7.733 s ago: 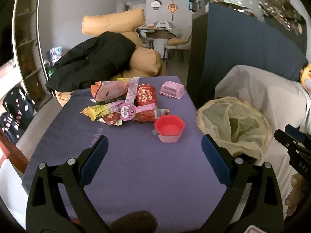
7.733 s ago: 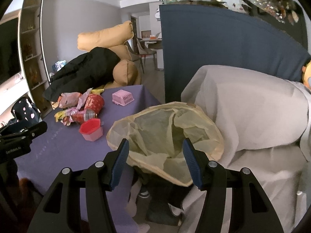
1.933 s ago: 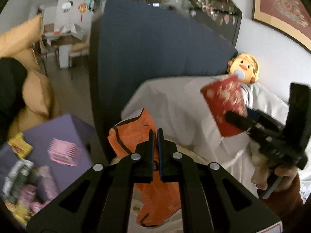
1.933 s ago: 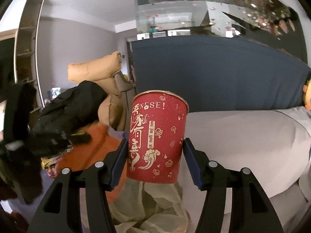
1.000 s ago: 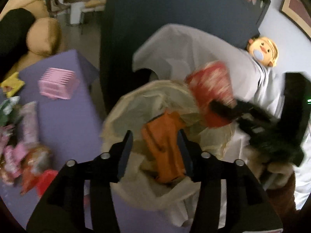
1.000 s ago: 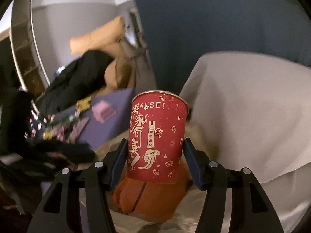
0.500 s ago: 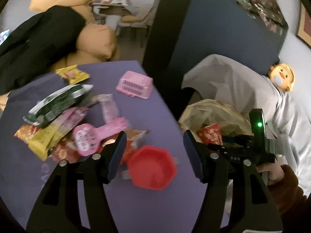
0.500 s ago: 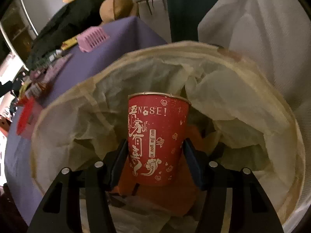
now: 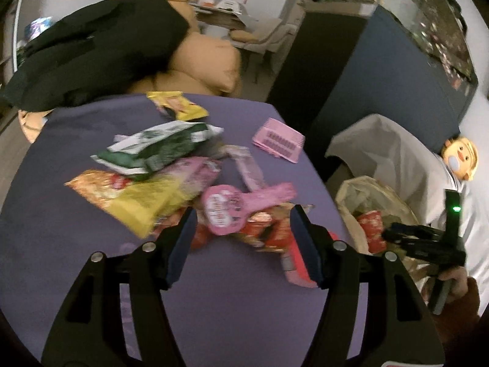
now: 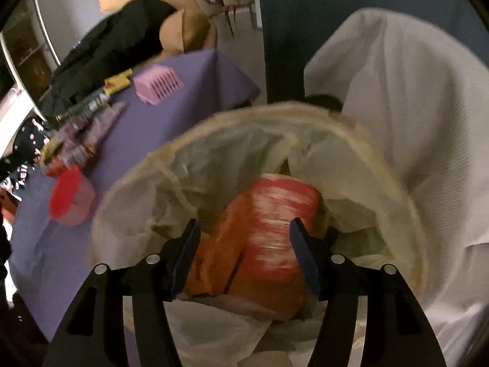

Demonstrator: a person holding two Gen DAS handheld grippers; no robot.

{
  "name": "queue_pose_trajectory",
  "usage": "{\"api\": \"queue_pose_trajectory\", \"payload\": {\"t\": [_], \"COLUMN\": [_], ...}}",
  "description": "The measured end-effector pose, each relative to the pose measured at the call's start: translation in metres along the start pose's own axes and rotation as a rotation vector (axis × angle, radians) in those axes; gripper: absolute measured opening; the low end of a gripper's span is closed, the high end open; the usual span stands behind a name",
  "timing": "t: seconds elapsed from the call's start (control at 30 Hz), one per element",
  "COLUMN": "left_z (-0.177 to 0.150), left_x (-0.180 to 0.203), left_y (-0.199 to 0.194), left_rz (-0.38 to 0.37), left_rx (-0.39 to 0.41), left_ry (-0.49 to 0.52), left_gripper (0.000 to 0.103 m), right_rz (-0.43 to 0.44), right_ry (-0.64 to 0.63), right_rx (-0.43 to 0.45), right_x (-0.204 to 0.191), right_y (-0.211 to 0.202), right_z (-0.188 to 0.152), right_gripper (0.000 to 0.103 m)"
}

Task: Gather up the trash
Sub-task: 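Return both tools from the bag toward the snack pile, then grasp the yellow biscuit wrapper with the left tool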

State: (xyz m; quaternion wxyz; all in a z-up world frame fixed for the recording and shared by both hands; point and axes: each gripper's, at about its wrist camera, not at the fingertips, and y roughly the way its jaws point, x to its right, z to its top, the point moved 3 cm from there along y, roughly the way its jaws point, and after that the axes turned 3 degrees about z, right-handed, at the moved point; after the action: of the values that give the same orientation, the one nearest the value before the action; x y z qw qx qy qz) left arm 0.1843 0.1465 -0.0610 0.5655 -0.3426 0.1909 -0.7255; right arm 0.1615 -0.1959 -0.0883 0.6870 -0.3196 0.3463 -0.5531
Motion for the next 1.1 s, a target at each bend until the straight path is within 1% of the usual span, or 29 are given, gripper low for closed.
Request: {"api": "queue_pose_trajectory", "payload": {"t": [0.1, 0.2, 0.3, 0.33, 0.4, 0.5, 0.57, 0.67, 0.73, 0.8, 0.87, 0.93, 1.0, 1.03, 1.07, 1.1], "left_z": [-0.002, -0.003, -0.003, -0.003, -0.003, -0.003, -0.002, 0.000, 0.005, 0.016, 0.035, 0.060, 0.086, 0.103, 0.118, 0.133], "left_x": [-0.020, -0.040, -0.061, -0.069, -0.083, -0.099, -0.112, -0.126, -0.132, -0.134, -0.134, -0.134, -0.132, -0.131, -0.131, -0.131], "left_y": [-0.007, -0.013, -0.018, -0.020, -0.023, -0.023, -0.021, -0.013, -0.009, -0.007, -0.005, 0.001, 0.012, 0.022, 0.034, 0.046], "left_rz": [0.022, 0.046, 0.070, 0.073, 0.082, 0.090, 0.091, 0.074, 0.046, 0.013, -0.002, -0.007, -0.028, -0.036, -0.023, 0.008], "left_rx": [0.016, 0.032, 0.049, 0.054, 0.062, 0.072, 0.073, 0.054, 0.053, 0.069, 0.094, 0.104, 0.094, 0.075, 0.061, 0.053], "left_ry": [-0.030, -0.058, -0.094, -0.109, -0.130, -0.140, -0.153, -0.176, -0.172, -0.152, -0.128, -0.107, -0.084, -0.070, -0.056, -0.040], "left_gripper": [0.060, 0.060, 0.060, 0.060, 0.060, 0.060, 0.060, 0.060, 0.060, 0.060, 0.060, 0.060, 0.060, 0.060, 0.060, 0.060], "right_rz": [0.028, 0.079, 0.076, 0.079, 0.116, 0.165, 0.190, 0.176, 0.167, 0.164, 0.181, 0.170, 0.176, 0.171, 0.140, 0.113], "right_ry": [0.009, 0.002, -0.030, -0.038, -0.043, -0.056, -0.087, -0.167, -0.199, -0.205, -0.178, -0.143, -0.104, -0.079, -0.047, -0.035], "right_rx": [0.076, 0.178, 0.258, 0.273, 0.298, 0.326, 0.324, 0.267, 0.260, 0.238, 0.220, 0.210, 0.198, 0.200, 0.214, 0.222], "right_x": [-0.009, -0.024, -0.041, -0.047, -0.062, -0.083, -0.101, -0.131, -0.146, -0.155, -0.159, -0.159, -0.156, -0.154, -0.149, -0.147], "right_y": [-0.023, -0.045, -0.056, -0.058, -0.057, -0.051, -0.042, -0.021, -0.010, 0.003, 0.017, 0.032, 0.043, 0.048, 0.052, 0.054], "right_z": [0.010, 0.025, 0.037, 0.040, 0.050, 0.060, 0.066, 0.077, 0.081, 0.085, 0.089, 0.092, 0.094, 0.096, 0.098, 0.100], "right_gripper": [0.057, 0.057, 0.057, 0.057, 0.058, 0.061, 0.061, 0.061, 0.061, 0.061, 0.061, 0.061, 0.061, 0.061, 0.061, 0.061]}}
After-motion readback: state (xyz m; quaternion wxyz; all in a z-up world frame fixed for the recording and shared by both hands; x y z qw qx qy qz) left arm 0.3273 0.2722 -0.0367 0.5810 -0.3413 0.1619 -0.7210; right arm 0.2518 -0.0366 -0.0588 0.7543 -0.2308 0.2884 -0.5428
